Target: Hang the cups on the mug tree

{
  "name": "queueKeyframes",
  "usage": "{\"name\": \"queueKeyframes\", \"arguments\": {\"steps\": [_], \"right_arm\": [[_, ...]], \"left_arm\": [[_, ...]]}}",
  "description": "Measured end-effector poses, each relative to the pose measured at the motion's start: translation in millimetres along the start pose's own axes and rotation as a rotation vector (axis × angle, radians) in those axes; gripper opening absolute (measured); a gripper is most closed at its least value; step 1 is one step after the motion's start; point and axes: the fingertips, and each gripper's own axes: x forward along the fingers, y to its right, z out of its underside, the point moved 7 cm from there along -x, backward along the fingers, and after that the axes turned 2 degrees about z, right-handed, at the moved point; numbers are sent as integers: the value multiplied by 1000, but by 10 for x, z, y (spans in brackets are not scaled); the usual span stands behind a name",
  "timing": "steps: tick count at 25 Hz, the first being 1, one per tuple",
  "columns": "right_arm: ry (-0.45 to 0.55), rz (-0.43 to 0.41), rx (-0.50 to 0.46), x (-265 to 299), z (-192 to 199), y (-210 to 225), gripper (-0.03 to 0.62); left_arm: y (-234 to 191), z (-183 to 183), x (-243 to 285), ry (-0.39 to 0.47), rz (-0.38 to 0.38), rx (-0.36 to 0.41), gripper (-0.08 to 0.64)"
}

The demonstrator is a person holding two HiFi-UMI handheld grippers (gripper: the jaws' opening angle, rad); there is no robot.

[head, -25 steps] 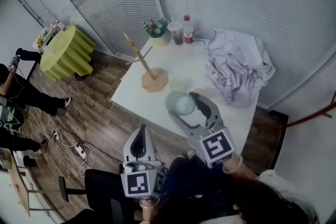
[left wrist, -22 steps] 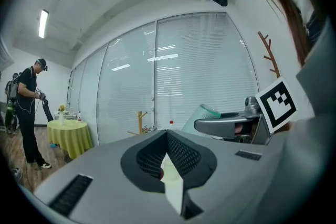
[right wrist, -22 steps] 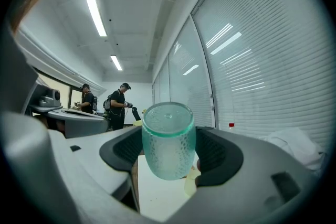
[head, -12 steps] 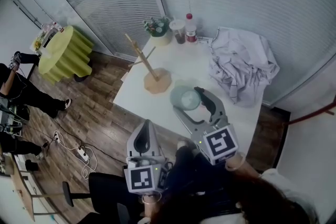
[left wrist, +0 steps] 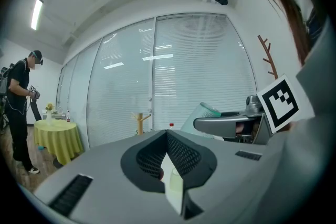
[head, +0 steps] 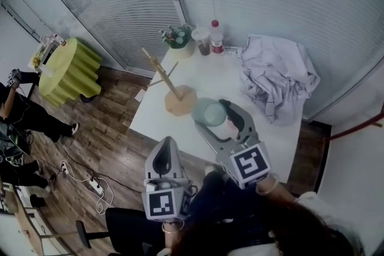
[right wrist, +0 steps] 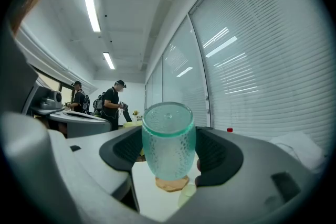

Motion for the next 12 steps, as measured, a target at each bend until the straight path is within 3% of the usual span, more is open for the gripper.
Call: {"name": "queueKeyframes", "arguments": {"steps": [12], "right_arm": [[32,16,14,312,-87,-100,318]], "left_arm": [[-334,12,162,5,30,-7,3]]}}
